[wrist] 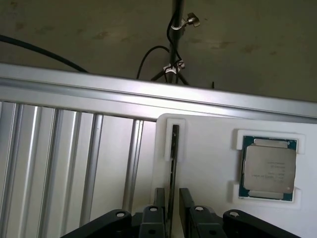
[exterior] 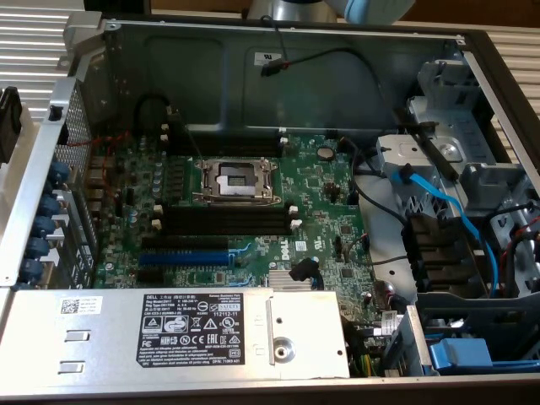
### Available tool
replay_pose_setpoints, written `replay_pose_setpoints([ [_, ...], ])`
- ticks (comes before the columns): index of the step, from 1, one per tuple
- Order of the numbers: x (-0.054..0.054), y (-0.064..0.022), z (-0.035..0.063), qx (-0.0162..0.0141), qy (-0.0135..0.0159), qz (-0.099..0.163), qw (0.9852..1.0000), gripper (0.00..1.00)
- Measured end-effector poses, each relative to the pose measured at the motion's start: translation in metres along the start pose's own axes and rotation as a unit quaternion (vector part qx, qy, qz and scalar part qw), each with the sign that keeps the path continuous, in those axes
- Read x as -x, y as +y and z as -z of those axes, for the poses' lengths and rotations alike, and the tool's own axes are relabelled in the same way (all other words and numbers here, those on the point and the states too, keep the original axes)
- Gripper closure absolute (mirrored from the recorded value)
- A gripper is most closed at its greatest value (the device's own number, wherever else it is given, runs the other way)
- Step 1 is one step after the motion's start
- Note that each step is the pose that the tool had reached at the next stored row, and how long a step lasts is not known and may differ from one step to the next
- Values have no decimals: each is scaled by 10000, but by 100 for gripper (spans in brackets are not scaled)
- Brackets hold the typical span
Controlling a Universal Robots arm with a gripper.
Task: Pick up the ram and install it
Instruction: 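Pick up the ram and move it above insertion slot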
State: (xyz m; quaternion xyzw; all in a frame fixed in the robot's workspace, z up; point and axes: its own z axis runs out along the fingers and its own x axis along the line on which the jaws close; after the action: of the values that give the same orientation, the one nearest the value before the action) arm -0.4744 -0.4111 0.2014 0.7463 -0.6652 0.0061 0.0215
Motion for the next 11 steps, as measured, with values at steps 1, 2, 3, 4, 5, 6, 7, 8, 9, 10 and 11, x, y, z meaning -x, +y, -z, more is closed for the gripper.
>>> replay_pose_setpoints([
  [1, 0, 0, 1, 1, 0, 0, 10000, 74],
  [2, 0, 0, 1, 1, 1, 0, 10000, 74],
  [3, 0, -1, 1, 1, 0, 0, 10000, 74],
  [4, 0, -1, 1, 0, 0, 0, 10000, 74],
  [5, 0, -1, 1, 0, 0, 1, 10000, 74],
  [6, 0, -1, 1, 0, 0, 0, 10000, 74],
  [7, 0, -1, 1, 0, 0, 1, 10000, 74],
  [8, 0, -1, 1, 0, 0, 0, 10000, 74],
  [9, 0, -1, 1, 1, 0, 0, 10000, 74],
  [10, 0, -1, 1, 0, 0, 0, 10000, 76],
  [11, 0, -1, 1, 0, 0, 0, 10000, 76],
])
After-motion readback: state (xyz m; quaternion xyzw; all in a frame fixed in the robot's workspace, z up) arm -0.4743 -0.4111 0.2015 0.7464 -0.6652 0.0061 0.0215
